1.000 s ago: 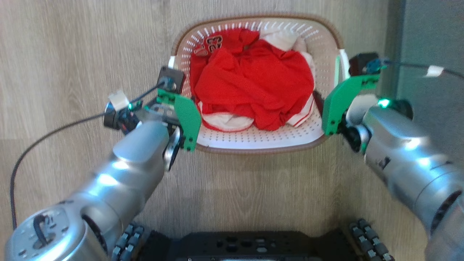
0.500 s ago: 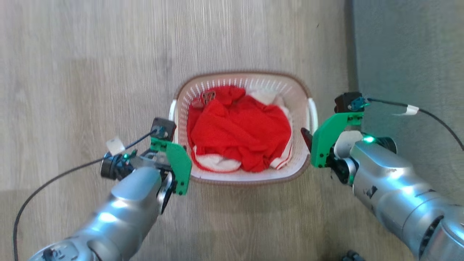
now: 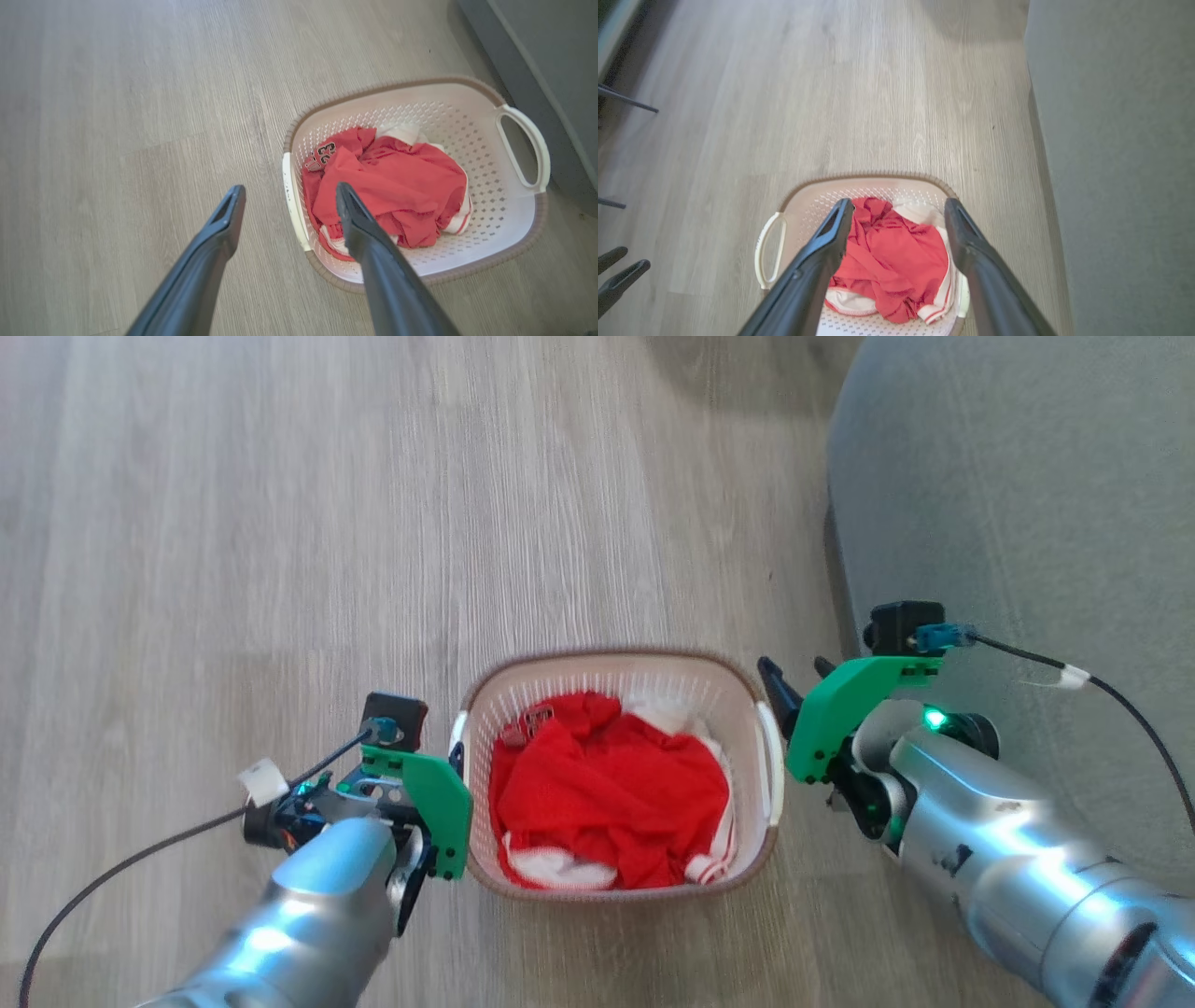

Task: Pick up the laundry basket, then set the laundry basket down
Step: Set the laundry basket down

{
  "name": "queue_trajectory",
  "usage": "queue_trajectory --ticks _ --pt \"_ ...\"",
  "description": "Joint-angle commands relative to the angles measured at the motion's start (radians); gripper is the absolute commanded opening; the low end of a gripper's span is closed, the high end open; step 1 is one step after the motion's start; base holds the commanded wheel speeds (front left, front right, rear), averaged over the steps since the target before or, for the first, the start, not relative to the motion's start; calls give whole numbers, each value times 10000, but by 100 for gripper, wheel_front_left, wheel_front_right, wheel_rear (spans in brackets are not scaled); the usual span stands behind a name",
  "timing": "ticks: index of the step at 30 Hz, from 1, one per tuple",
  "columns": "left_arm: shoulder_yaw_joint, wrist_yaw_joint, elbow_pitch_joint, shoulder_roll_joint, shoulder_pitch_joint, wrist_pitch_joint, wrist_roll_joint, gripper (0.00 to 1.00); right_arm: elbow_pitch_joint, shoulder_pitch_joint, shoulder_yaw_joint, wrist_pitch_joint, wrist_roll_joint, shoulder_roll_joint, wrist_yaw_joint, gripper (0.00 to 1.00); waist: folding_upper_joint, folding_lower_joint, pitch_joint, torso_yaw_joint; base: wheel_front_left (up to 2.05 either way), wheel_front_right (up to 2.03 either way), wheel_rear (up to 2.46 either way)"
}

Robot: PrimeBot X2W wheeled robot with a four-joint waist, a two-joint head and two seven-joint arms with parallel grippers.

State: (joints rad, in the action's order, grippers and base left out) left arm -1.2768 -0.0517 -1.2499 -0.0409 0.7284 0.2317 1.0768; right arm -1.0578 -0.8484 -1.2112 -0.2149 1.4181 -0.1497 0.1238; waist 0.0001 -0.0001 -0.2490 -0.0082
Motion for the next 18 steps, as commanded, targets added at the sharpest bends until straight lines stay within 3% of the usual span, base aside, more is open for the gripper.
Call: queue_trajectory --ticks 1,4,7,12,13,18 --pt "339 -15 -19 -130 189 221 -4 100 302 270 177 -279 33 -173 69 100 -1 1 727 -13 0 0 0" --pt "745 -342 344 -234 412 289 -187 100 674 349 572 -445 -122 -430 69 100 -1 1 1191 54 0 0 0" --pt "1756 -923 1536 -578 536 295 -709 100 1326 225 2099 -462 -905 -764 69 100 -1 1 1532 80 0 0 0" --pt "4250 -1994 4617 -1346 -332 298 -2648 100 3113 1221 5452 -466 -3616 -1026 69 100 -1 1 2051 116 0 0 0" --pt "4250 -1994 4617 -1346 -332 298 -2648 100 3113 1221 5452 -466 -3616 -1026 69 100 -1 1 2051 116 0 0 0" --pt "6700 -2461 7834 -1540 -2249 299 -4954 100 5495 3056 8198 -467 -6639 -495 69 100 -1 1 2343 149 0 0 0"
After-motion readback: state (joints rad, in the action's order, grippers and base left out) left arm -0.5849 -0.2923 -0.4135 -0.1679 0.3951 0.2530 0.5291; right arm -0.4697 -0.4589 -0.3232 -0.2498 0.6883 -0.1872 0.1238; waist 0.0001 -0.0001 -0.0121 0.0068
